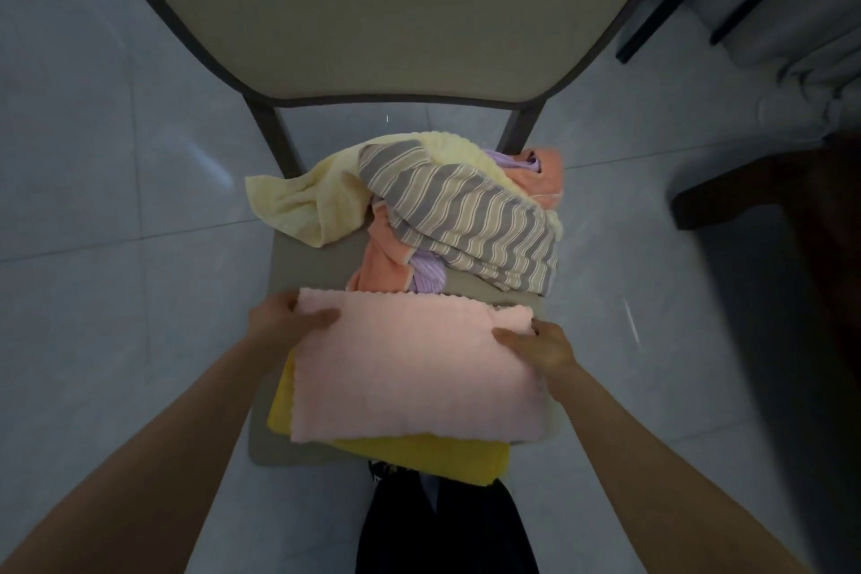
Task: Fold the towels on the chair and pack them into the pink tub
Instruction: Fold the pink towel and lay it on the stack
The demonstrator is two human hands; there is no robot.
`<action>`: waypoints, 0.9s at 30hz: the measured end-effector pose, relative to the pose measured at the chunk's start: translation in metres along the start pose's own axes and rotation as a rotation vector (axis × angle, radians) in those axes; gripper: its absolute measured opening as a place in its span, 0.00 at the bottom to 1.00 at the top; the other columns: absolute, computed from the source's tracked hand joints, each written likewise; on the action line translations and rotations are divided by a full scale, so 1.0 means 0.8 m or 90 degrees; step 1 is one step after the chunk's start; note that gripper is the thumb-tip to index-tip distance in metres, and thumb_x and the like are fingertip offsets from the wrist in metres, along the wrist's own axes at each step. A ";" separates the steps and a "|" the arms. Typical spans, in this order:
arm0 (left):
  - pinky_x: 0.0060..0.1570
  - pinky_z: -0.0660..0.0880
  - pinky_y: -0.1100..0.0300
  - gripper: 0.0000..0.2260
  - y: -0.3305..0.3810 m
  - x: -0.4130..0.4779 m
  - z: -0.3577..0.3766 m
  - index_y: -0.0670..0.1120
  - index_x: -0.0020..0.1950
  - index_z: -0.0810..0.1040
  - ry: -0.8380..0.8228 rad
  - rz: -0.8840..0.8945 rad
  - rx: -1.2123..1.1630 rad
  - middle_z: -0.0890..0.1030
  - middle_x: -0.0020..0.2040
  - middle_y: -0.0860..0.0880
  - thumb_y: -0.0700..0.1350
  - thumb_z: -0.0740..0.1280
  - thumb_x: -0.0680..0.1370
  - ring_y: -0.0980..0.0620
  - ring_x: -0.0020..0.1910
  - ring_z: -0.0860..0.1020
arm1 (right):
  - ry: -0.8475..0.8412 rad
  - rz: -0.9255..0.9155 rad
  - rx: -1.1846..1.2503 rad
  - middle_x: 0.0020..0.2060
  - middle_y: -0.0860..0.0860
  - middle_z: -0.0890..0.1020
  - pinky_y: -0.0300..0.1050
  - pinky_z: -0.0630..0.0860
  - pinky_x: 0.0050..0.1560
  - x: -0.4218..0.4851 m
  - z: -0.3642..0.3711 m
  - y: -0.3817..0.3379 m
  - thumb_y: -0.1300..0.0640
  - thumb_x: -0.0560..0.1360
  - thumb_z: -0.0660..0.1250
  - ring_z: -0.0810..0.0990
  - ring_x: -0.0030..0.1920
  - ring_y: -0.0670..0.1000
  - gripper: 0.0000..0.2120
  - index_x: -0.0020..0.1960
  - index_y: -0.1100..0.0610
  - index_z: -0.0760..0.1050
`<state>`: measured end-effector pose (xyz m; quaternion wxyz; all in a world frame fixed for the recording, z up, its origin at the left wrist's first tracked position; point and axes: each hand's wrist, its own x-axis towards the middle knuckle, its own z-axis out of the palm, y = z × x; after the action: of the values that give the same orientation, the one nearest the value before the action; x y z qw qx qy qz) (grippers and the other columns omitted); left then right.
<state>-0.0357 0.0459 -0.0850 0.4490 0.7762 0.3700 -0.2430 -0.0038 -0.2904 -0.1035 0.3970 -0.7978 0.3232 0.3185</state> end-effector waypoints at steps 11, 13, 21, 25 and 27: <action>0.36 0.69 0.57 0.19 0.017 -0.039 -0.031 0.39 0.49 0.70 -0.025 0.310 0.026 0.76 0.39 0.46 0.53 0.66 0.70 0.52 0.37 0.73 | 0.070 -0.368 0.076 0.39 0.37 0.79 0.26 0.70 0.39 -0.089 -0.030 -0.007 0.60 0.76 0.66 0.77 0.41 0.32 0.07 0.52 0.59 0.71; 0.37 0.70 0.58 0.19 0.017 -0.040 -0.041 0.39 0.49 0.72 -0.046 0.301 0.017 0.77 0.40 0.45 0.53 0.66 0.69 0.52 0.38 0.74 | 0.072 -0.354 0.088 0.41 0.31 0.77 0.24 0.69 0.41 -0.098 -0.026 0.011 0.62 0.77 0.66 0.77 0.43 0.32 0.07 0.54 0.63 0.73; 0.48 0.72 0.53 0.21 -0.011 -0.019 -0.018 0.43 0.58 0.71 0.041 0.153 0.077 0.76 0.49 0.46 0.48 0.75 0.70 0.46 0.48 0.75 | 0.087 -0.152 0.047 0.45 0.48 0.76 0.40 0.70 0.40 -0.105 0.023 0.054 0.31 0.57 0.68 0.77 0.47 0.52 0.37 0.55 0.57 0.66; 0.42 0.72 0.54 0.29 -0.043 -0.021 -0.020 0.43 0.54 0.72 -0.022 -0.038 0.088 0.77 0.46 0.47 0.57 0.78 0.63 0.44 0.48 0.76 | 0.056 -0.025 0.044 0.54 0.54 0.75 0.46 0.72 0.49 -0.091 0.030 0.058 0.38 0.61 0.76 0.76 0.54 0.56 0.43 0.65 0.59 0.64; 0.43 0.75 0.53 0.29 -0.058 -0.032 -0.019 0.44 0.56 0.74 -0.116 -0.062 0.082 0.79 0.48 0.47 0.57 0.78 0.62 0.44 0.50 0.78 | 0.040 -0.035 0.023 0.54 0.54 0.76 0.45 0.71 0.50 -0.087 0.035 0.052 0.47 0.68 0.75 0.76 0.54 0.56 0.34 0.66 0.60 0.65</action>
<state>-0.0870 0.0648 -0.0836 0.4179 0.7592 0.3482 -0.3573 -0.0835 -0.2687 -0.0816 0.4096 -0.8086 0.3195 0.2763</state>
